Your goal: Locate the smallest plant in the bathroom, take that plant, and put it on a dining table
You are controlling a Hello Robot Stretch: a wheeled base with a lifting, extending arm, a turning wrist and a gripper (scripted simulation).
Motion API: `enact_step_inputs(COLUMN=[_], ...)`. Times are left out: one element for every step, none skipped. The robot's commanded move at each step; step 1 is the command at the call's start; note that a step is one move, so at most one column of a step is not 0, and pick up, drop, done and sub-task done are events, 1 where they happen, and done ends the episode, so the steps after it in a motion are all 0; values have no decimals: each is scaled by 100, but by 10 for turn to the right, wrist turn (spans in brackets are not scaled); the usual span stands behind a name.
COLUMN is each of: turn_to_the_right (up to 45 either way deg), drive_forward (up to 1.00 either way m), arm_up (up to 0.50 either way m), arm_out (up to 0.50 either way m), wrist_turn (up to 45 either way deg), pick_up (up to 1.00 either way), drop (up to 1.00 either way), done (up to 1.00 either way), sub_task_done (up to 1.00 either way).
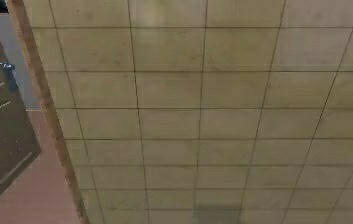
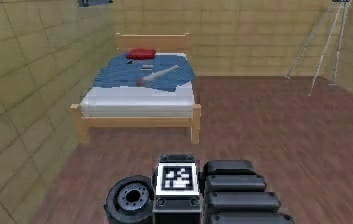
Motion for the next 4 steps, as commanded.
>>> enact_step_inputs(turn_to_the_right=[-330, -30, 0, -450], drive_forward=[0, 0, 10, 0], arm_up=[0, 0, 0, 0], arm_out=[0, 0, 0, 0], wrist_turn=[0, 0, 0, 0], pick_up=[0, 0, 0, 0], drop=[0, 0, 0, 0], done=[0, 0, 0, 0], sub_task_done=[0, 0, 0, 0])
